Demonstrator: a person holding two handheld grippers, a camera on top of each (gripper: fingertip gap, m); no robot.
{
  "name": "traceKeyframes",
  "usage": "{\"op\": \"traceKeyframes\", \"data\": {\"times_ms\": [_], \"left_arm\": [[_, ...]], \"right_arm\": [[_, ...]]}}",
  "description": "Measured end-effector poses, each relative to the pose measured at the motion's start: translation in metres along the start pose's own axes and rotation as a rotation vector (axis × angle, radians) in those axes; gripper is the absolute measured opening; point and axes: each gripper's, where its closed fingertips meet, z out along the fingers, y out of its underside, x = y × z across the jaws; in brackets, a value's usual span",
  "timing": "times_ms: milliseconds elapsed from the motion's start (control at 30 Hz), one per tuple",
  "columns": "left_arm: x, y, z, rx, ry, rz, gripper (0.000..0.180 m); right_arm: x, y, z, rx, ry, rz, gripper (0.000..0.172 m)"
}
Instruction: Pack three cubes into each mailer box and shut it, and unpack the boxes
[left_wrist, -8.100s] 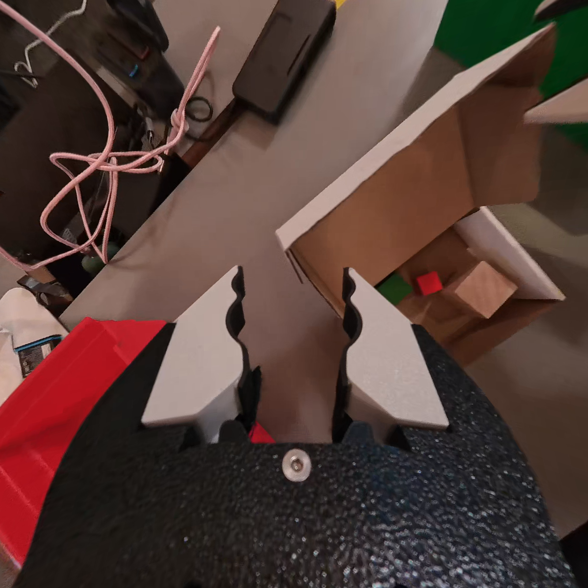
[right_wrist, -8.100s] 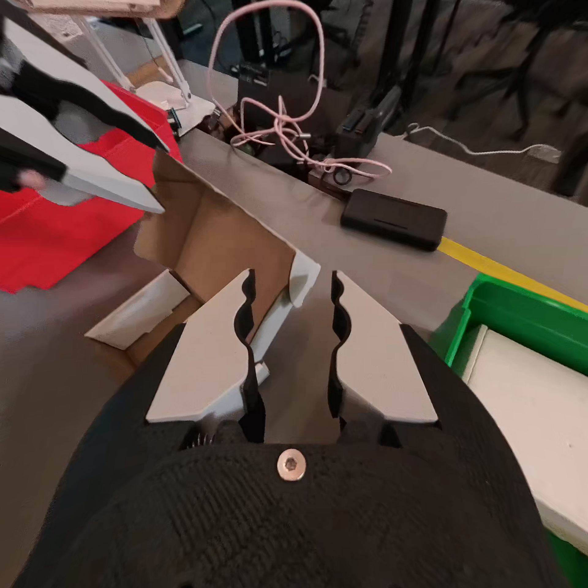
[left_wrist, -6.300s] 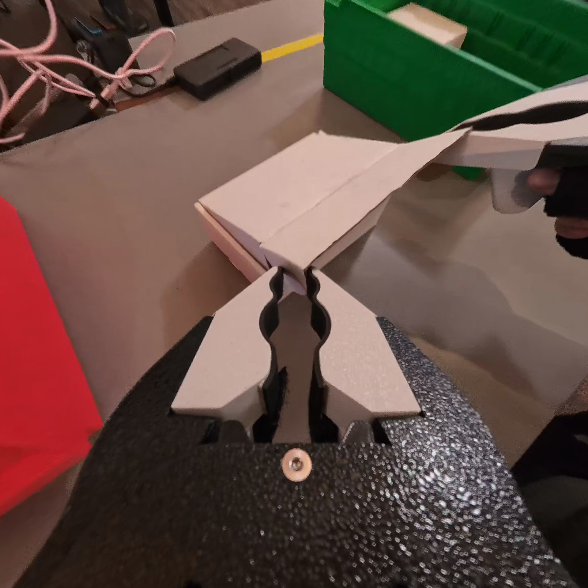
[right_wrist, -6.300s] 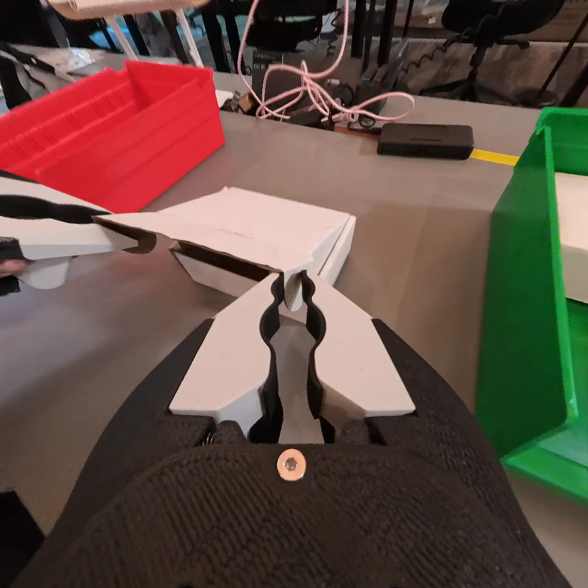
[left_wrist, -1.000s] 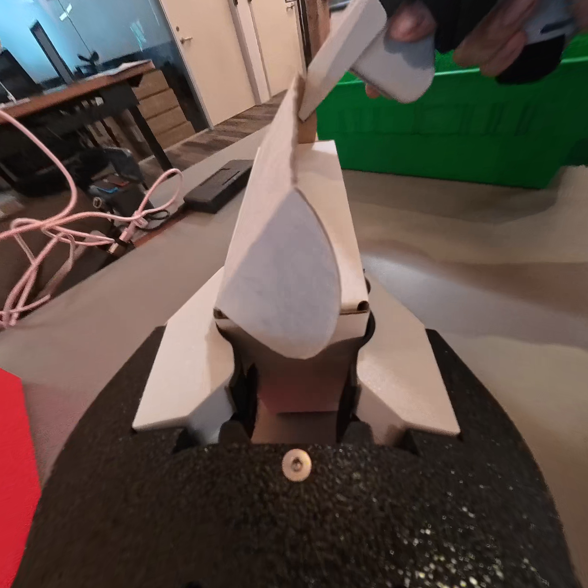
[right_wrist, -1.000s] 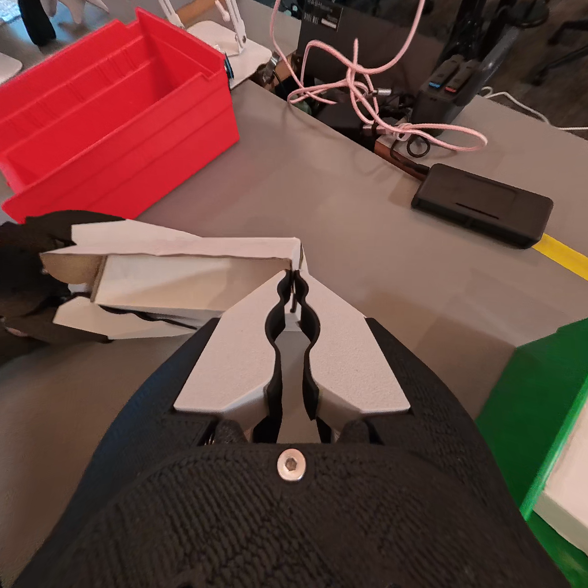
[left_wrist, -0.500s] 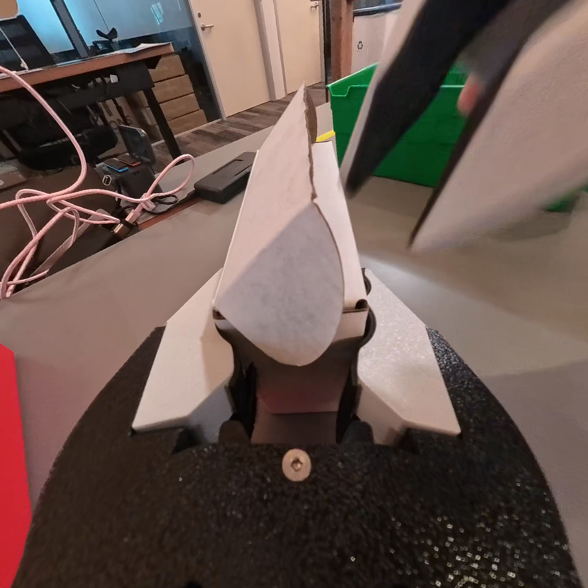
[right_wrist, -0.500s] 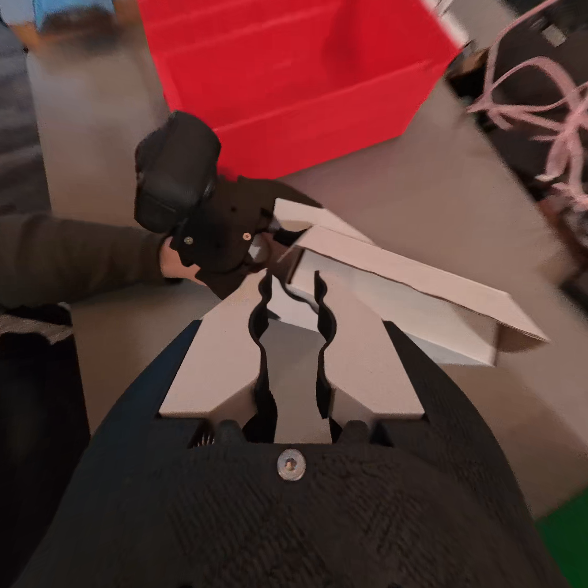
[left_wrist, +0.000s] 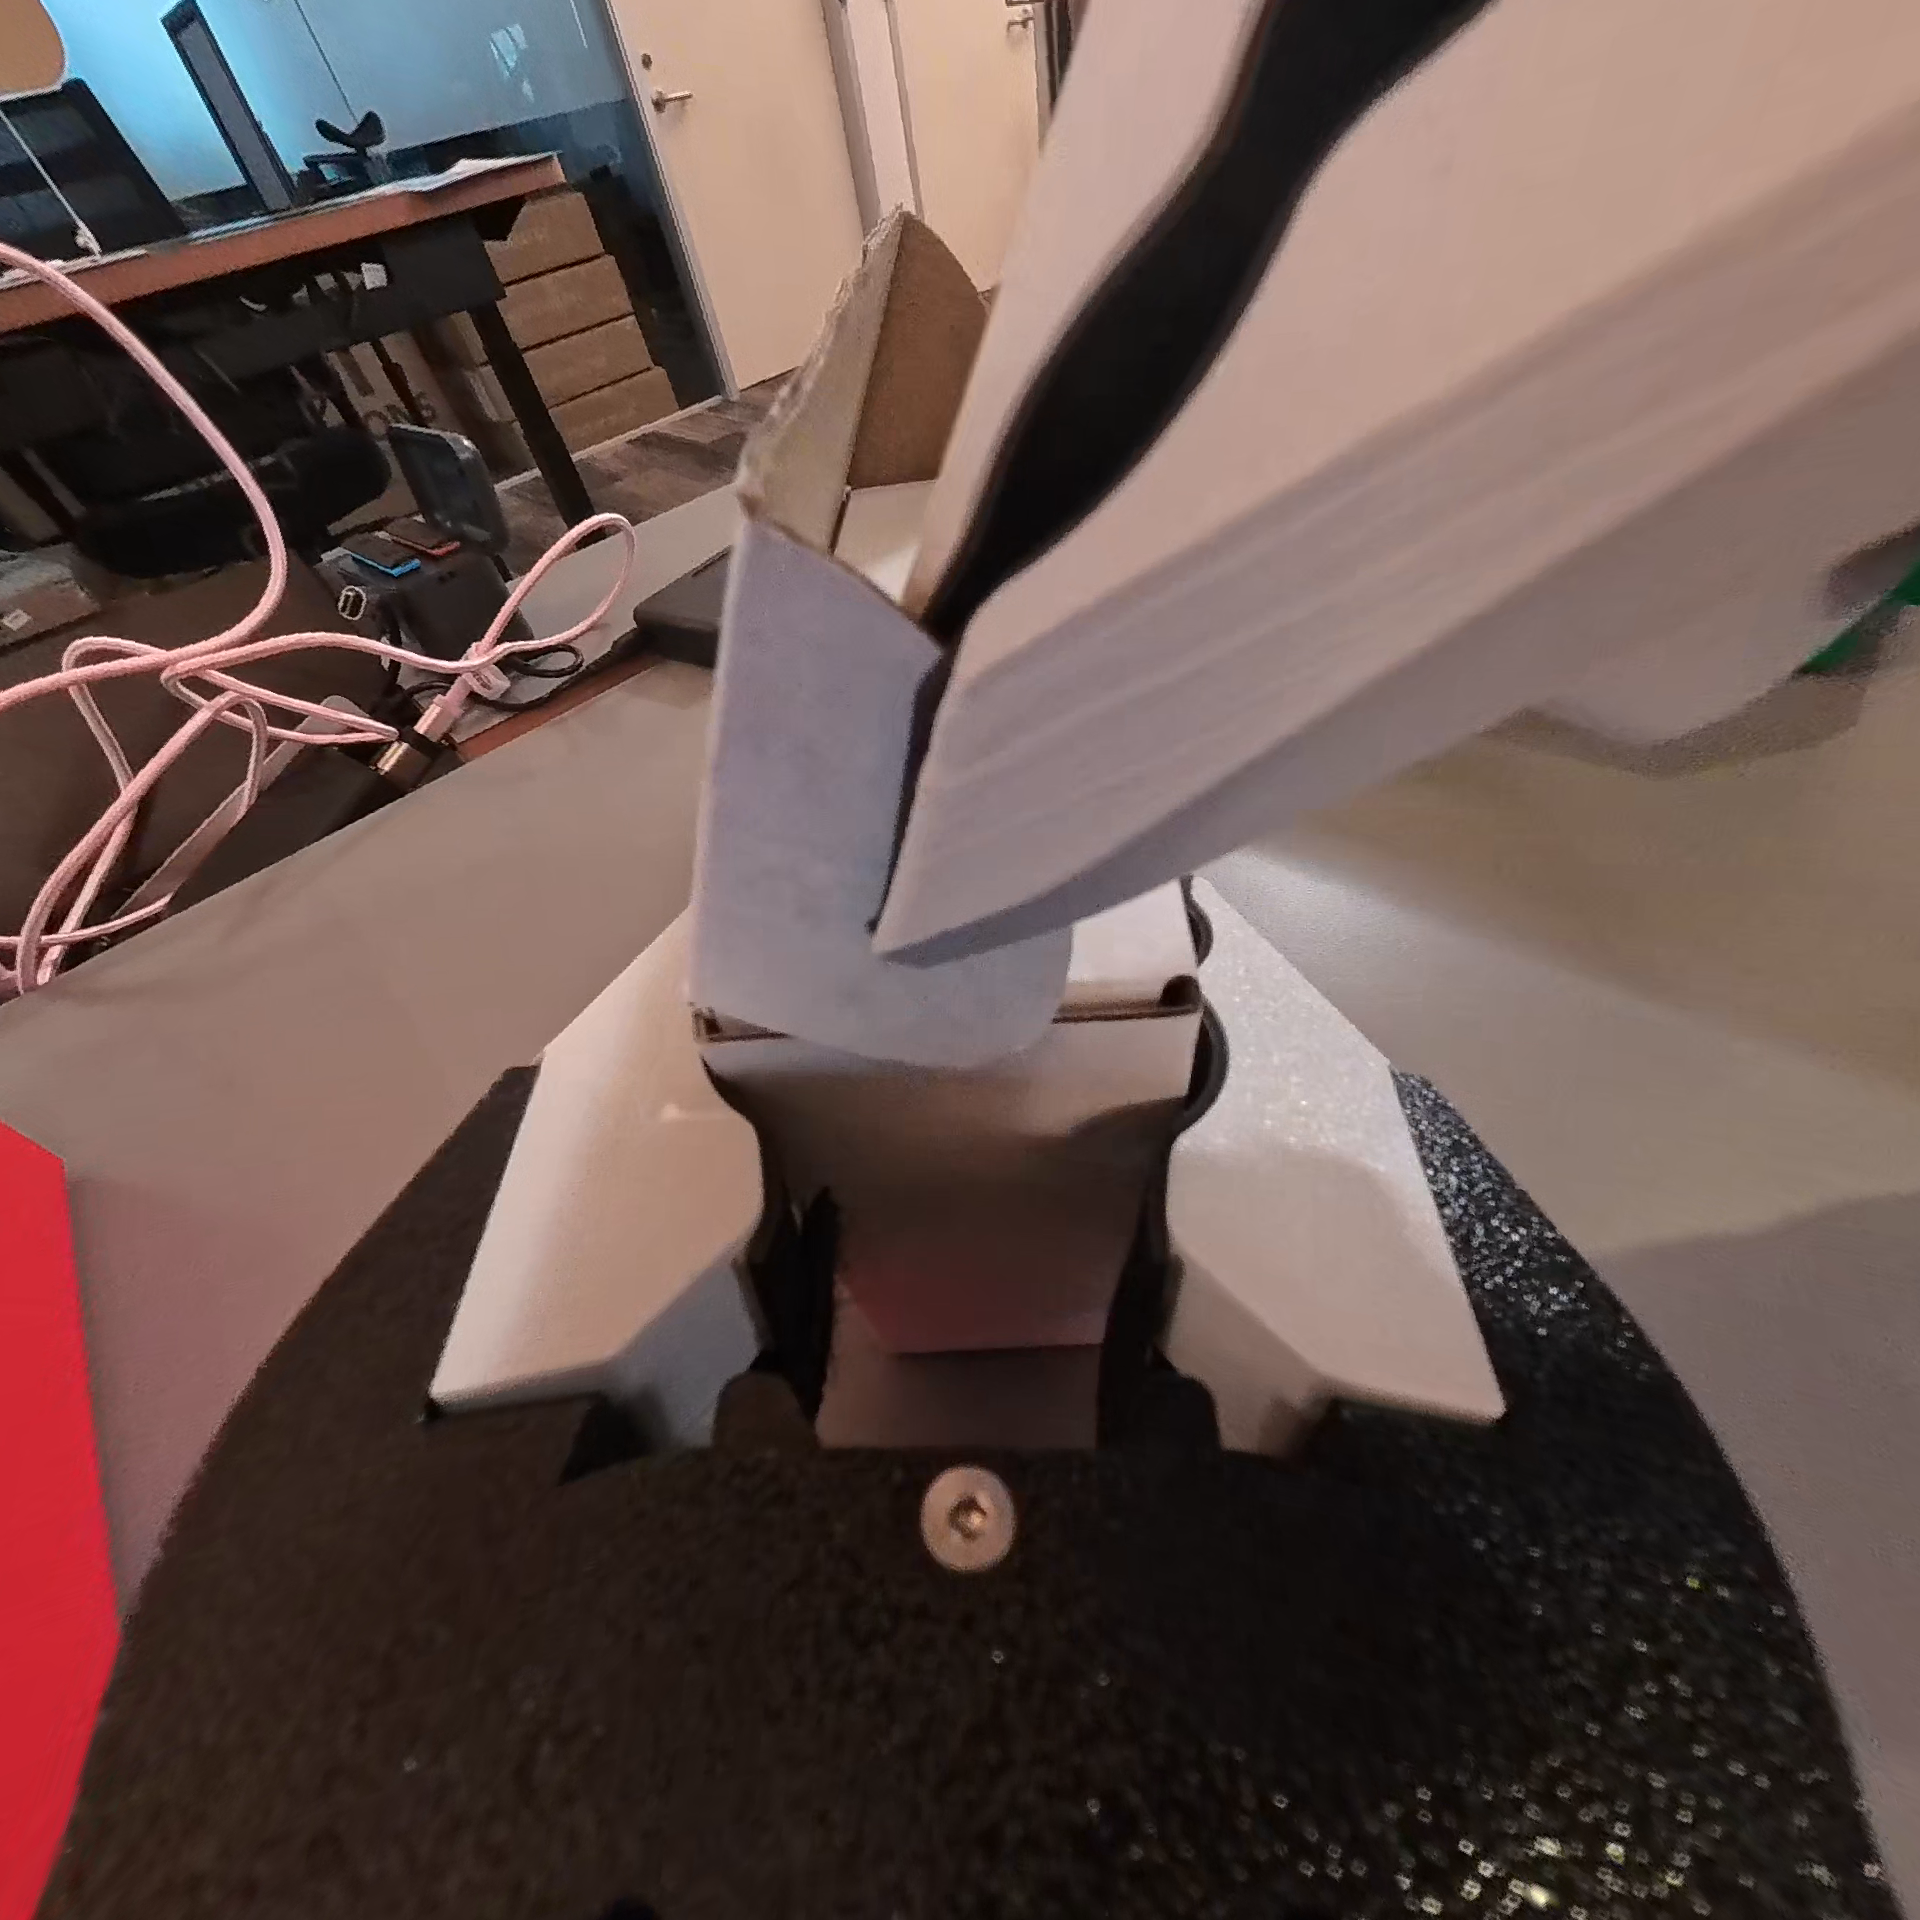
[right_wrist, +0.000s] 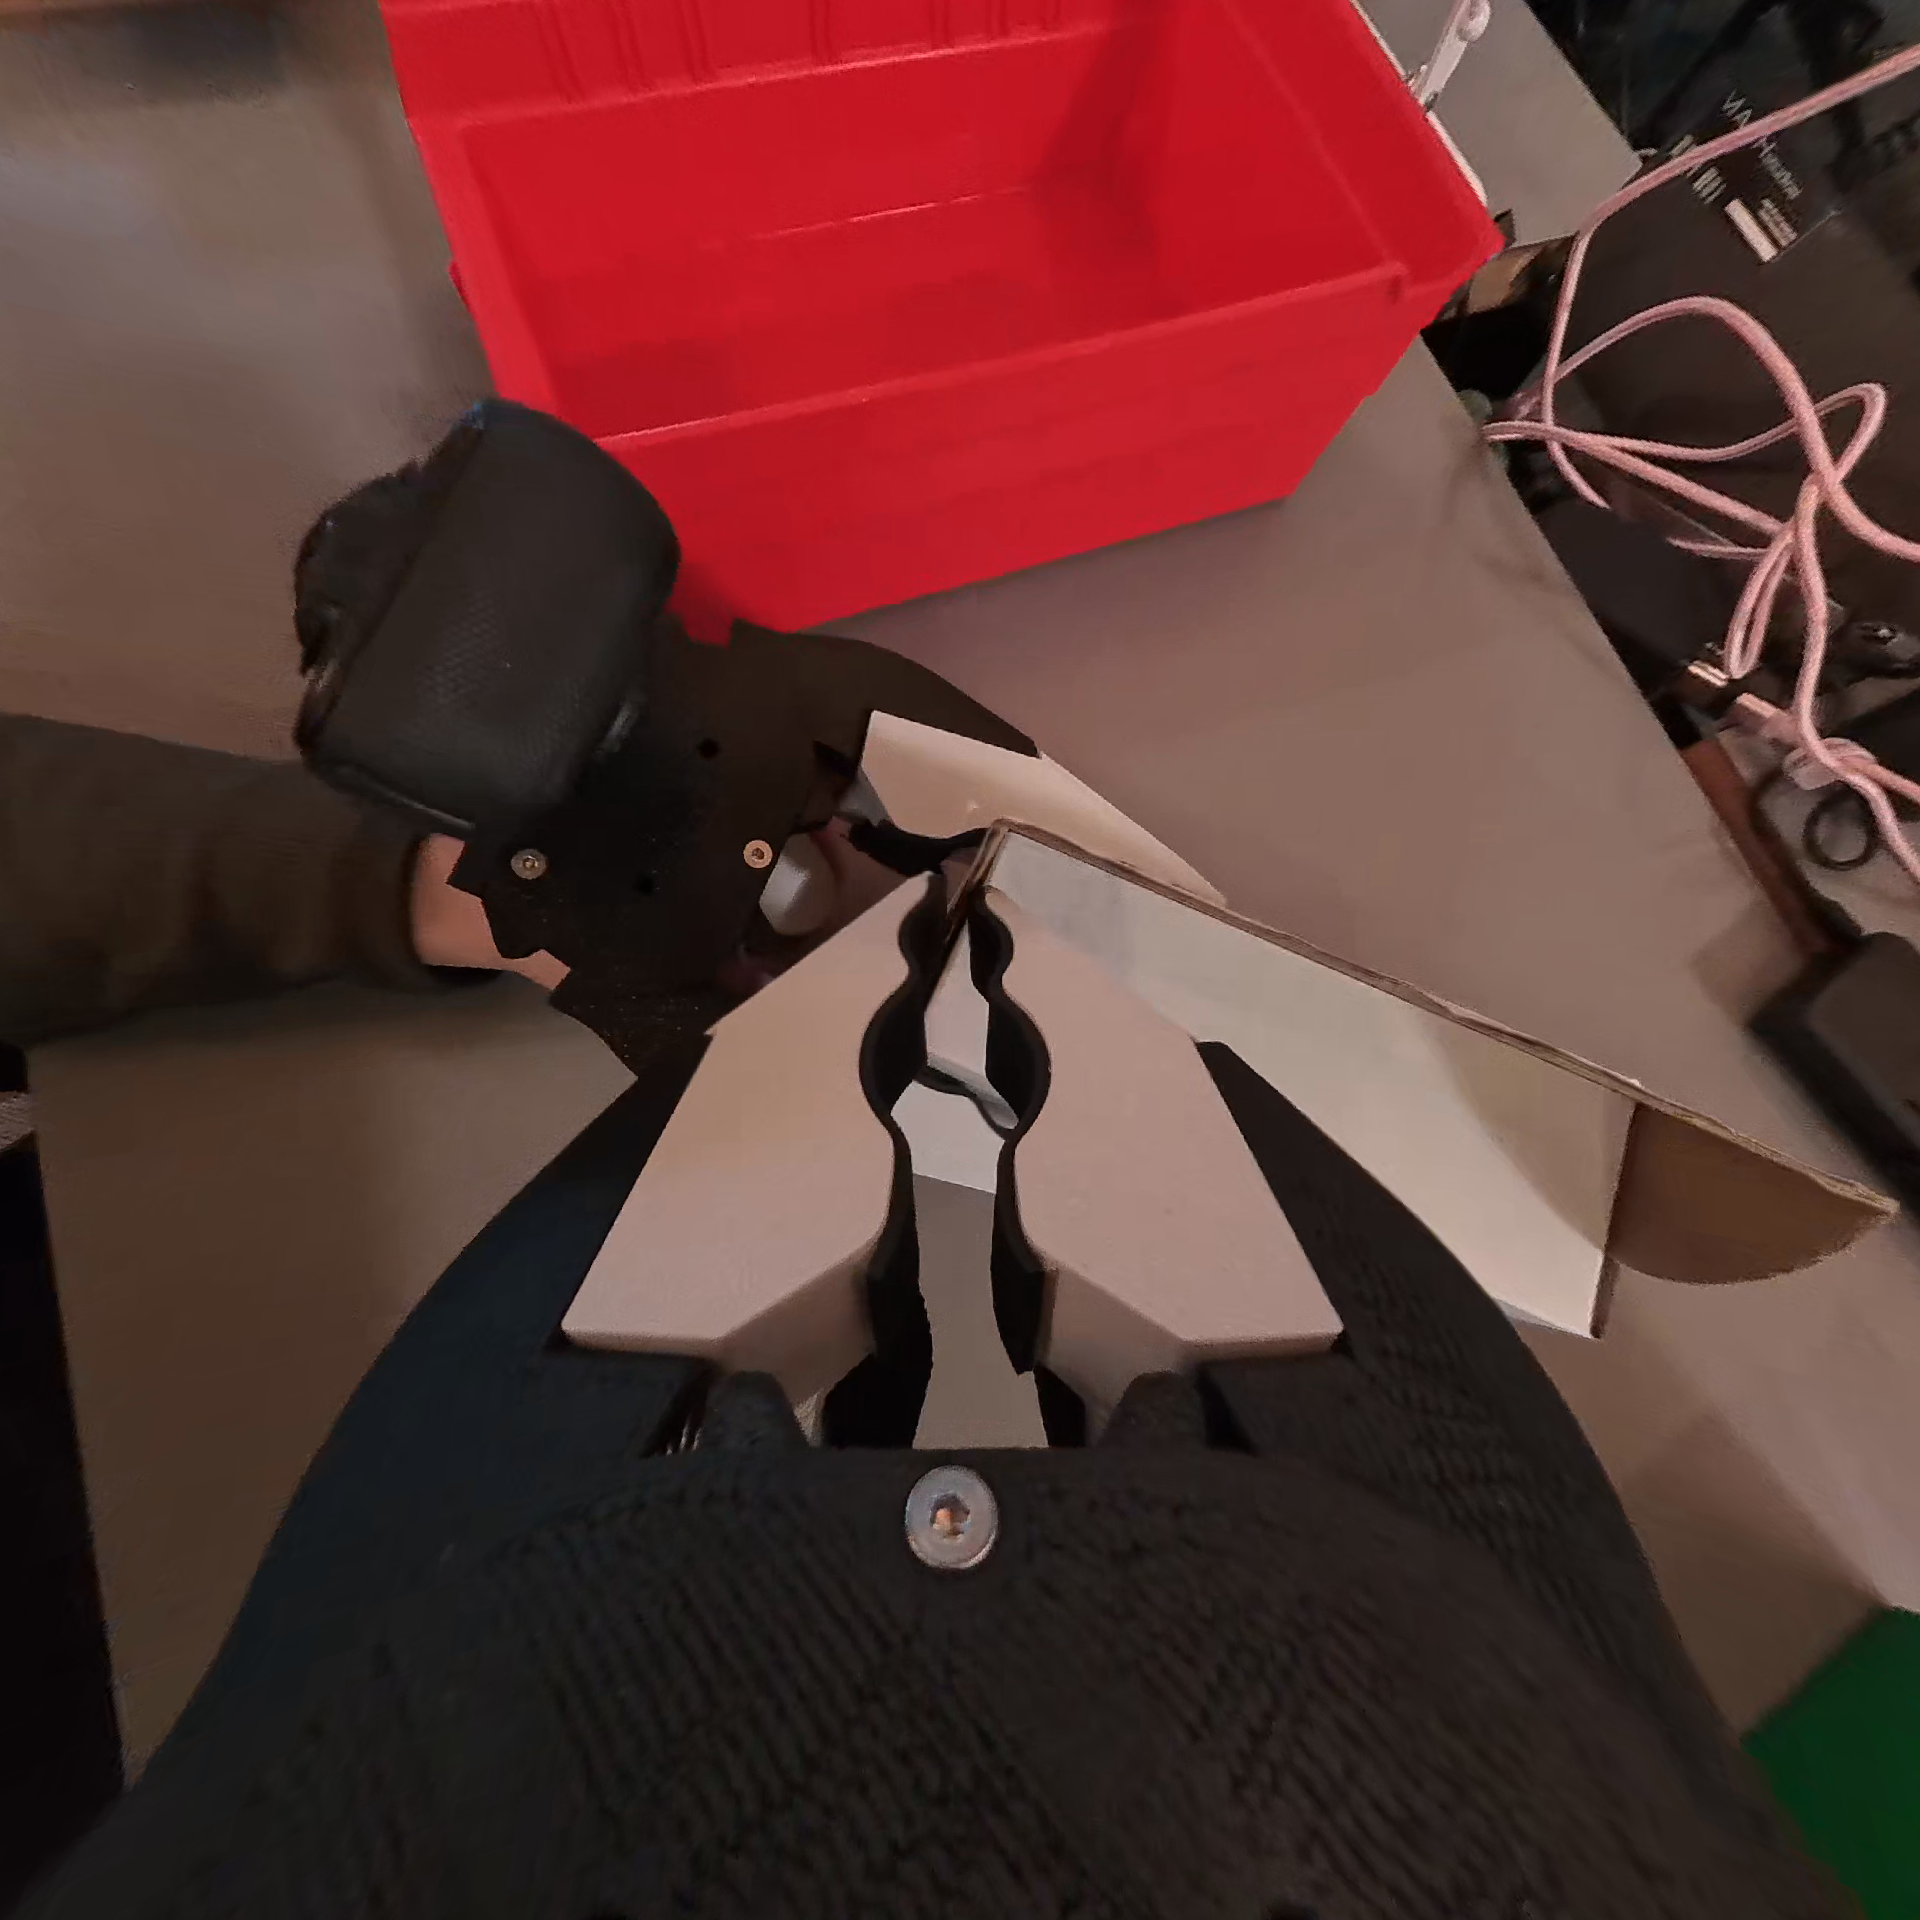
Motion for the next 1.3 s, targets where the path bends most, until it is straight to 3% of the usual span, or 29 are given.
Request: {"op": "traceKeyframes", "data": {"times_ms": [500, 1300], "left_arm": [[0.001, 0.000, 0.000, 0.004, 0.009, 0.004, 0.077], [-0.003, 0.001, 0.000, 0.005, 0.002, -0.039, 0.078]], "right_arm": [[0.010, -0.008, -0.003, 0.036, 0.055, -0.052, 0.000], [0.004, -0.007, 0.002, 0.073, -0.086, 0.160, 0.003]]}}
